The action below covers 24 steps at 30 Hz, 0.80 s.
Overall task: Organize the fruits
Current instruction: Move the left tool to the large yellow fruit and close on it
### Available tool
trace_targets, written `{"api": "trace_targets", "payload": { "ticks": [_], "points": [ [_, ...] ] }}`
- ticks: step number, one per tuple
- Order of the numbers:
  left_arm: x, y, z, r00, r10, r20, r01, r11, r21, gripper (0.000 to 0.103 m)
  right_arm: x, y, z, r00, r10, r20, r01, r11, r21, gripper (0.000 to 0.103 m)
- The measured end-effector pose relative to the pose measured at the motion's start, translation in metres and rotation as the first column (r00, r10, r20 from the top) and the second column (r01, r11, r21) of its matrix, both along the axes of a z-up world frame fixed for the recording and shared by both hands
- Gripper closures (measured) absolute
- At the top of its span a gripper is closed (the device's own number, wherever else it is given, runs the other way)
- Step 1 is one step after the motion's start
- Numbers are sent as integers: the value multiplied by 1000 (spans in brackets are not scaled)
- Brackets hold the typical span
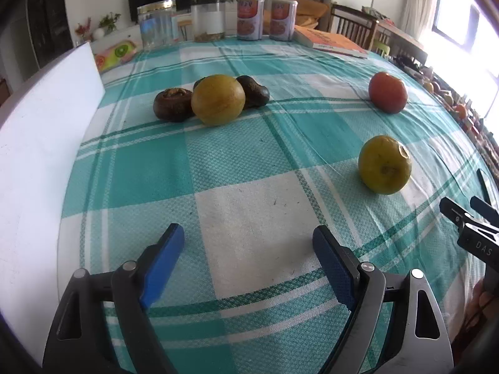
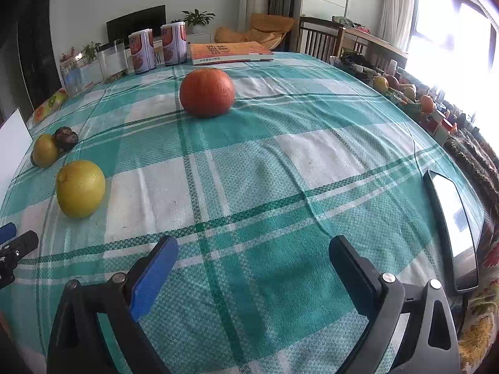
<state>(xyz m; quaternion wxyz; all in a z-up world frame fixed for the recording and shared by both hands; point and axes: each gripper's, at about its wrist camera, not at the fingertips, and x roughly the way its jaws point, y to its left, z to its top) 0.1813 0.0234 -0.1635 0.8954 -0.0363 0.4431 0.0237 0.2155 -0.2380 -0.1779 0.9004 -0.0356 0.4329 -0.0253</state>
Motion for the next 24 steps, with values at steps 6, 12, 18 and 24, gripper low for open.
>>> {"api": "trace_targets", "payload": {
  "ticks": [6, 12, 18, 24],
  "points": [
    [0, -4, -3, 1000, -15, 6, 15, 999, 37, 12, 5, -4, -5, 999, -14, -34, 16, 999, 36, 6],
    [1, -4, -4, 1000, -18, 4, 17, 999, 40, 10, 5, -6, -6, 999, -21, -37, 23, 998, 53, 6],
    [1, -4, -4, 1000, -17, 5, 17, 999, 40, 10, 4, -6, -6, 999, -20, -40, 22, 998, 53, 5],
    [1, -4, -4, 1000, -17, 5, 17, 999, 40, 10, 4, -6, -6, 999, -20, -44, 22, 998, 54, 3]
  ]
}}
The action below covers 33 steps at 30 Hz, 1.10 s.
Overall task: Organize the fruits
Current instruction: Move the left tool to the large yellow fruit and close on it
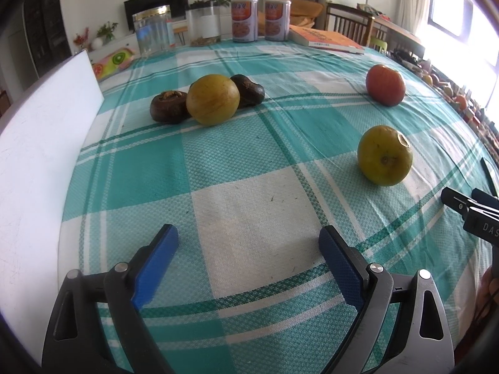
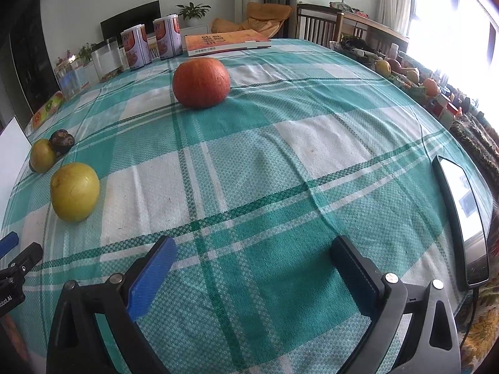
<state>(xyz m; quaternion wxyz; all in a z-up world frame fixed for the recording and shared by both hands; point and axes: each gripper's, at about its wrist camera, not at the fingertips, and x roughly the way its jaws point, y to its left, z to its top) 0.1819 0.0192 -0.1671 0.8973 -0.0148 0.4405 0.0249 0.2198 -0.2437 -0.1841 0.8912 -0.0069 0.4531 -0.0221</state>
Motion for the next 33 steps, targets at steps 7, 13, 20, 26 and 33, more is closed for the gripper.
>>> {"api": "trace_targets", "payload": {
  "ticks": [7, 13, 20, 26, 33],
  "points": [
    [0, 0, 0, 1000, 0, 0, 0, 1000, 0, 10, 1, 0, 0, 1000, 1, -6, -1, 1000, -1, 1],
    [-1, 1, 0, 1000, -6, 3, 7, 1000, -17, 8, 1, 0, -1, 1000, 2, -8, -2, 1000, -1, 0],
    [6, 35, 11, 998, 67, -12, -68, 961, -267, 9, 1, 1, -1, 1000, 2, -8, -2, 1000, -1, 0],
    [51, 45, 27, 984, 177, 5, -170, 953, -250, 12, 1, 1, 0, 1000, 2, -9, -2, 1000, -1, 0],
    [99, 55, 20, 976, 217, -1, -213, 958, -192, 30, 1, 1, 0, 1000, 2, -9, -2, 1000, 0, 0]
  ]
}}
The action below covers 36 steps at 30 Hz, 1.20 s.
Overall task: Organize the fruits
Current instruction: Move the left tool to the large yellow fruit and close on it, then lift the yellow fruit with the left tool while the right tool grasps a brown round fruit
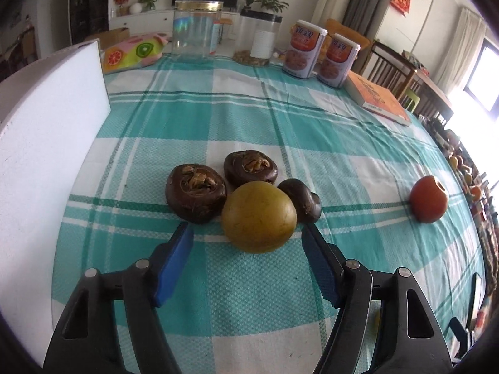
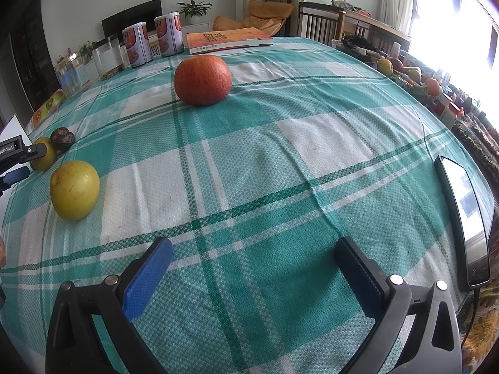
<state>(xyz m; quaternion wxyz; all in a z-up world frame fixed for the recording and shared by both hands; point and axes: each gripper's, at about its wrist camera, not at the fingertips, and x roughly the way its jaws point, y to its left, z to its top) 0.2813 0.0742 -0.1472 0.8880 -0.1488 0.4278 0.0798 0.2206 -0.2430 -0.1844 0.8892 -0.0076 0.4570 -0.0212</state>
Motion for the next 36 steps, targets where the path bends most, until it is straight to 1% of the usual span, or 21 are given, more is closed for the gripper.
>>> {"api": "trace_targets", "payload": {
  "ticks": [3, 5, 7, 9, 11, 14, 16, 19, 21, 22, 24, 25, 26, 28, 31, 32, 36],
  "points": [
    [6, 3, -1, 1000, 6, 14, -6, 1000, 9, 33, 0, 0, 0, 1000, 0, 0, 0, 1000, 0, 0],
    [5, 4, 3, 999, -21, 48, 21, 1000, 5, 51, 0, 0, 0, 1000, 1, 0, -1, 1000, 0, 0],
    [2, 1, 5, 998, -37, 41, 36, 999, 29, 51, 0, 0, 0, 1000, 1, 0, -1, 1000, 0, 0],
    [-8, -2, 7, 998, -55, 35, 55, 998, 20, 52, 0, 0, 0, 1000, 1, 0, -1, 1000, 0, 0],
    [-26, -5, 13, 996, -78, 31, 79, 997, -26, 52, 0, 0, 0, 1000, 0, 0, 0, 1000, 0, 0],
    [-61, -11, 22, 991, -129, 35, 132, 987, -93, 52, 0, 0, 0, 1000, 1, 0, -1, 1000, 0, 0],
    [-81, -16, 22, 986, -163, 33, 166, 980, -110, 52, 0, 0, 0, 1000, 1, 0, -1, 1000, 0, 0],
    [-103, -18, 13, 979, -204, 8, 203, 970, -135, 51, 0, 0, 0, 1000, 1, 0, -1, 1000, 1, 0],
    [-113, -19, 7, 976, -216, -6, 214, 970, -114, 51, 0, 0, 0, 1000, 1, 0, -1, 1000, 1, 0],
    [-117, -19, 6, 976, -220, 7, 219, 970, -109, 50, 0, 0, 0, 1000, 1, 0, -1, 1000, 1, 0],
    [-122, -17, 5, 980, -199, 20, 200, 976, -87, 38, 0, 0, 0, 1000, 1, 0, -1, 1000, 1, 0],
    [-122, -16, 5, 983, -183, 16, 183, 981, -68, 24, 0, 0, 0, 1000, 1, 0, -1, 1000, 1, 0],
    [-121, -15, 4, 985, -173, 21, 174, 983, -55, 19, 0, 0, 0, 1000, 0, -1, 0, 1000, 1, 0],
    [-119, -16, 1, 985, -168, 21, 169, 985, -25, 19, 0, 0, 0, 1000, 1, 0, -1, 1000, 1, 0],
    [-112, -20, -12, 983, -184, -28, 184, 983, 7, 19, 0, 0, 0, 1000, 1, 0, -1, 1000, 1, 0],
    [-113, -23, -12, 982, -191, -15, 191, 981, 44, 17, 0, -1, 0, 1000, 1, 0, -1, 1000, 1, 0],
    [-115, -38, -17, 972, -230, -39, 233, 957, 170, 15, -1, 0, 0, 1000, 2, 0, -2, 1000, 1, 0]
  ]
}}
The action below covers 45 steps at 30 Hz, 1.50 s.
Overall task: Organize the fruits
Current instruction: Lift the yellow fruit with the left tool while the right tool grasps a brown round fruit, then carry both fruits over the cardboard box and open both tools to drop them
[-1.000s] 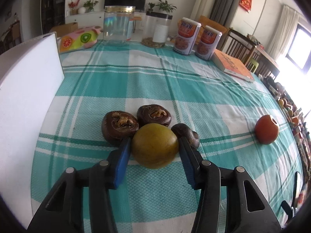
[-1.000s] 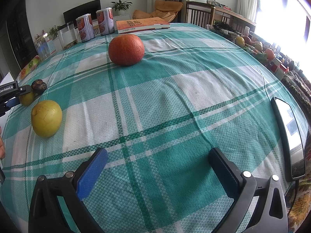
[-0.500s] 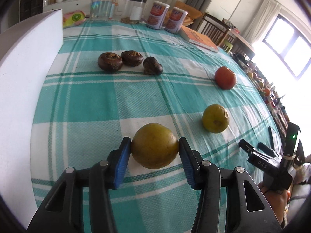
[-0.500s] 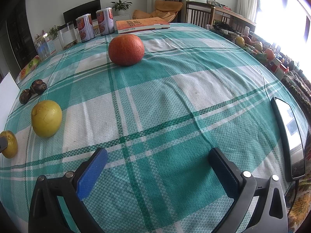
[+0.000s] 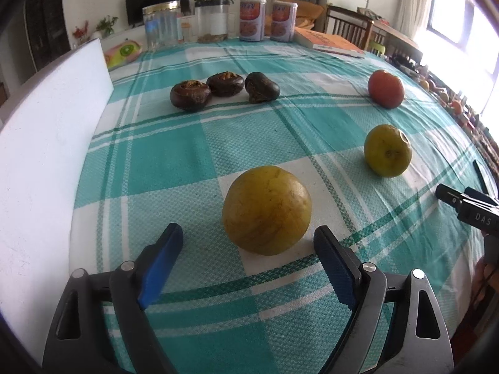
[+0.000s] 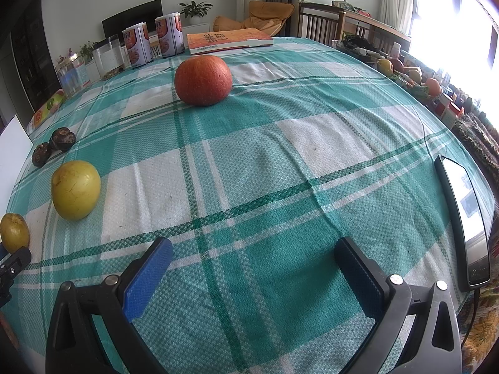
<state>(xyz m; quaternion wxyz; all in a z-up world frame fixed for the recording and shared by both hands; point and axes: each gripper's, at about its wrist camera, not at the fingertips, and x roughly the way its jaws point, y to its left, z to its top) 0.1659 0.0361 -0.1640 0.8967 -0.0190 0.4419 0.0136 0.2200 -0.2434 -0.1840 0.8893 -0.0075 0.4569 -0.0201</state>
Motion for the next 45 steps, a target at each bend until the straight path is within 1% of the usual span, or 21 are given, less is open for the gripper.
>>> {"api": "trace_targets", "payload": {
  "ticks": [1, 9, 11, 12, 14, 15, 17, 19, 21, 23, 25, 27, 28, 29, 31, 34, 35, 39, 40, 41, 45],
  "points": [
    [-1, -2, -1, 1000, -7, 3, 7, 1000, 19, 14, 0, 0, 0, 1000, 0, 0, 0, 1000, 0, 0],
    [-1, 3, -2, 1000, -6, 4, 6, 1000, 6, 11, -2, 1, 1, 1000, 7, 3, -7, 1000, 8, 0],
    [0, 2, -3, 1000, -8, 3, 8, 1000, 11, 11, -6, 0, 11, 999, -9, 38, 8, 1000, 17, 0],
    [0, 2, -3, 1000, -8, 3, 8, 1000, 12, 11, -8, 6, 25, 997, 2, 81, -4, 1000, 14, 0],
    [0, 1, -3, 1000, -8, 3, 8, 1000, 13, 11, -3, 34, 57, 981, 121, 152, -123, 992, 5, 0],
    [0, 1, -3, 1000, -8, 3, 8, 1000, 14, 10, 6, 52, 70, 970, 194, 147, -197, 980, 4, 0],
    [0, 1, -3, 1000, -9, 2, 8, 1000, 15, 10, 35, 97, 88, 931, 358, 78, -362, 931, 51, 0],
    [0, 1, -3, 1000, -8, 2, 8, 1000, 14, 10, 67, 142, 88, 885, 465, -6, -463, 882, 91, 1],
    [0, 1, -3, 1000, -8, 2, 8, 1000, 14, 10, 95, 183, 74, 840, 536, -84, -526, 843, 112, 7],
    [0, 0, -3, 1000, -9, 2, 9, 1000, 15, 10, 119, 221, 51, 797, 576, -184, -574, 816, 71, 29],
    [0, 1, -3, 1000, -8, 2, 8, 1000, 14, 10, 134, 242, 34, 783, 579, -227, -583, 811, 56, 32],
    [0, 0, -3, 1000, -9, 2, 9, 1000, 14, 10, 144, 254, 25, 778, 580, -241, -581, 811, 75, 37],
    [0, 0, -3, 1000, -9, 2, 9, 1000, 13, 10, 146, 259, 20, 770, 583, -258, -586, 807, 73, 56],
    [0, 0, -3, 1000, -9, 3, 9, 1000, 10, 10, 148, 261, 18, 771, 574, -275, -584, 810, 56, 69],
    [-2, 5, -1, 1000, -17, 19, 17, 999, -33, 10, 143, 255, 22, 784, 567, -253, -572, 818, 61, 69],
    [-7, 18, 5, 999, -19, 45, 26, 984, -174, 10, 126, 228, 42, 807, 556, -198, -540, 831, 133, 69],
    [-8, 19, 6, 999, -12, 50, 21, 983, -182, 10, 119, 217, 50, 816, 551, -176, -528, 834, 161, 69],
    [-1, 11, 5, 999, -7, 39, 12, 991, -130, 13, 90, 180, 71, 843, 523, -124, -487, 841, 237, 69],
    [1, 11, 6, 999, -6, 44, 11, 991, -130, 26, 83, 173, 73, 848, 517, -119, -479, 843, 246, 69],
    [2, 11, 6, 999, -13, 44, 19, 990, -141, 53, 77, 167, 75, 852, 511, -113, -470, 843, 262, 69],
    [-3, 17, 14, 999, 8, 39, -1, 984, -180, 53, 48, 151, 81, 860, 501, -94, -449, 832, 326, 69]
  ]
}}
